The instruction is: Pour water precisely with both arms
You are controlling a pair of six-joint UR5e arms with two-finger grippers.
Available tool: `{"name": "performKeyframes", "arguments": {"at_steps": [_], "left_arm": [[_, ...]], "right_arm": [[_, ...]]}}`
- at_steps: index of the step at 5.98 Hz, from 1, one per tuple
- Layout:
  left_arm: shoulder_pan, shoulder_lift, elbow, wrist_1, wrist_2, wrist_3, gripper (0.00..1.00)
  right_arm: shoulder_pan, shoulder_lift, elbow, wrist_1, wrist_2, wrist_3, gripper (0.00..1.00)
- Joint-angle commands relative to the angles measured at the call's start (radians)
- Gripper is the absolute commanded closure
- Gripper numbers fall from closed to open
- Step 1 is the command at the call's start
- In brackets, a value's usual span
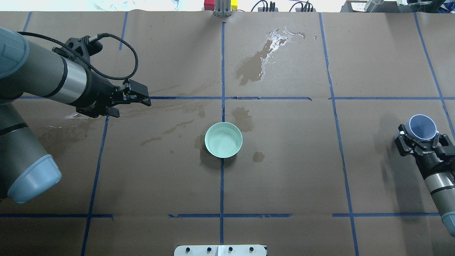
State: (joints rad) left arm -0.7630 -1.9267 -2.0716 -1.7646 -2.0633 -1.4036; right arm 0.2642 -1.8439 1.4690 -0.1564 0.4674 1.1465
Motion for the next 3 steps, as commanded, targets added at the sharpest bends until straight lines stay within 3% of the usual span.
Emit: {"name": "performKeyframes", "arguments": {"at_steps": [1,2,3], "left_arm": [[0.052,-0.003,0.01,0.001,0.052,0.0,0.0],[0.118,-0.009,0.016,0.002,0.108,0.003,0.0],[0.131,-0.012,0.021,0.004,0.123,0.003,0.0]], "right_arm": [[0.006,0.028,0.08,0.001,-0.004,-0.161,0.56],[0.003,0.04,0.152,-0.008,-0.001,-0.256,0.59],[0.001,0.11,0.157,-0.015,0.004,-0.336,0.62]]}}
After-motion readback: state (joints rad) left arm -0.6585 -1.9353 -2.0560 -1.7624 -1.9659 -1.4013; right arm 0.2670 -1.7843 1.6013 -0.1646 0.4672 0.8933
